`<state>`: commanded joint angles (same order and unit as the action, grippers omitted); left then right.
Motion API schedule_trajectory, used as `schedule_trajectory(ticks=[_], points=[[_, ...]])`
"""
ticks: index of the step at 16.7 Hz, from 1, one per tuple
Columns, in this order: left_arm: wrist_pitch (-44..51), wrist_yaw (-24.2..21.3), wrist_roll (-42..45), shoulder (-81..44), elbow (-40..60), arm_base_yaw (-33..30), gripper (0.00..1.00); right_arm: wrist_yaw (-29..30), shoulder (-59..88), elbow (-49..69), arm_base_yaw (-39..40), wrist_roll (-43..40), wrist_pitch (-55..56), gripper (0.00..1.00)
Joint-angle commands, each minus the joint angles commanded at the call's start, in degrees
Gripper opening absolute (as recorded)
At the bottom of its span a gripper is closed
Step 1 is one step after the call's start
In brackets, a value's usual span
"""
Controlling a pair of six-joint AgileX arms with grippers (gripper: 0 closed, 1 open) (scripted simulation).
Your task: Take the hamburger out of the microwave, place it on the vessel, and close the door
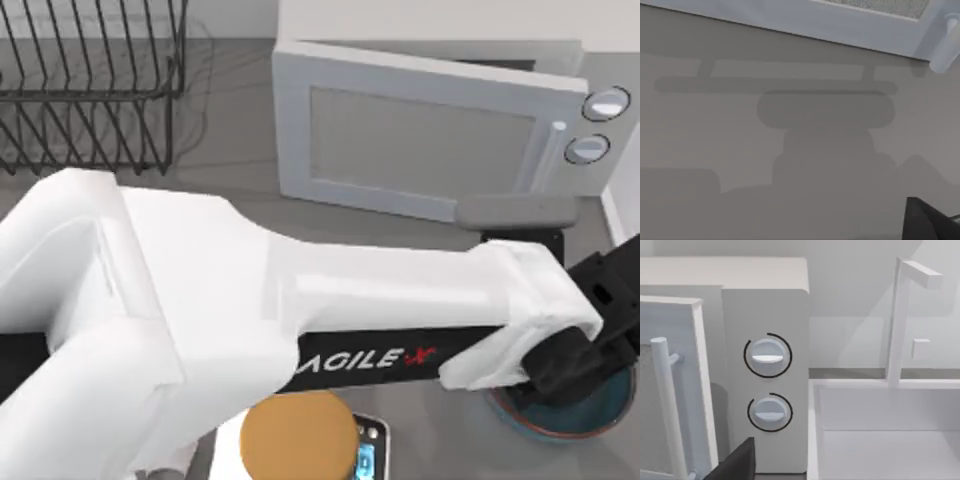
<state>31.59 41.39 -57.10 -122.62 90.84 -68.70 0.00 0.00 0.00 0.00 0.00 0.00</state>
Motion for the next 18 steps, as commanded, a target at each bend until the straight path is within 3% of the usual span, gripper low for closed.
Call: schedule_trajectory(ticks=[3,9,18], points=[[3.0,0.4,-1.3,-3.6,5.3,-1.0,0.00,0.0,0.0,0.0,0.0,0.0,0.0,1.00],[3.2,0.2,-1.2,-4.0,5.9,-0.6,0.00,0.0,0.0,0.0,0.0,0.0,0.0,1.00],[-0.7,-5.0,10.8,-13.8,19.4,9.8,0.00,0.0,0.0,0.0,0.0,0.0,0.0,1.00]])
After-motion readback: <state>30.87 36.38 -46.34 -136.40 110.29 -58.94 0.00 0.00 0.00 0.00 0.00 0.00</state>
